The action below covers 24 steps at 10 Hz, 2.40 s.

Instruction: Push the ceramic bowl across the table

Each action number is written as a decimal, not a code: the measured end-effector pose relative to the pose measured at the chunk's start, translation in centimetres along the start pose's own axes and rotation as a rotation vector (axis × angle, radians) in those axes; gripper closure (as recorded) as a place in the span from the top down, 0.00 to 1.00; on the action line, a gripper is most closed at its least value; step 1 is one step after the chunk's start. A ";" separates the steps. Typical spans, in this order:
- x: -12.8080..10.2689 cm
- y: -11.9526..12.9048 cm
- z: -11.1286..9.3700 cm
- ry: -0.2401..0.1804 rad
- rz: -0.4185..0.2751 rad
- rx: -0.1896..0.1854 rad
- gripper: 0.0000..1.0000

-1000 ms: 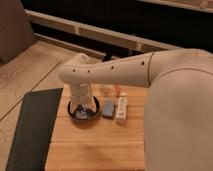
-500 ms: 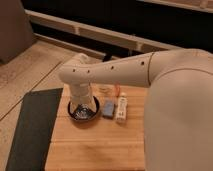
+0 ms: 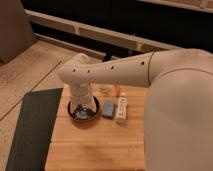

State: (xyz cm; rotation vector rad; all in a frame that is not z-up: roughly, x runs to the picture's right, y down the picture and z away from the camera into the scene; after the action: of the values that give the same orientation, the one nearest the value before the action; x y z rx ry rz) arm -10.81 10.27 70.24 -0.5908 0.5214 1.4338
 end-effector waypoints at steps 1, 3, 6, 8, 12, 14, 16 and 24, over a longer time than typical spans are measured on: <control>0.0 0.0 0.0 0.000 0.000 0.000 0.65; 0.0 0.0 0.0 0.000 0.000 0.000 0.65; 0.0 0.0 0.0 -0.001 -0.001 0.001 0.65; -1.6 -0.3 -0.7 -0.042 -0.002 -0.028 0.65; -8.6 -3.5 -4.0 -0.230 -0.042 -0.133 0.65; -9.7 -4.2 -4.4 -0.263 -0.052 -0.157 0.65; -9.6 -3.9 -4.4 -0.262 -0.057 -0.160 0.65; -10.3 -12.2 0.4 -0.143 0.108 0.043 0.65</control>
State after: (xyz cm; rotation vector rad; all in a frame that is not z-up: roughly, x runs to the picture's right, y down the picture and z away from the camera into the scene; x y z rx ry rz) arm 0.57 2.28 78.00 -0.4276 0.4755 1.5505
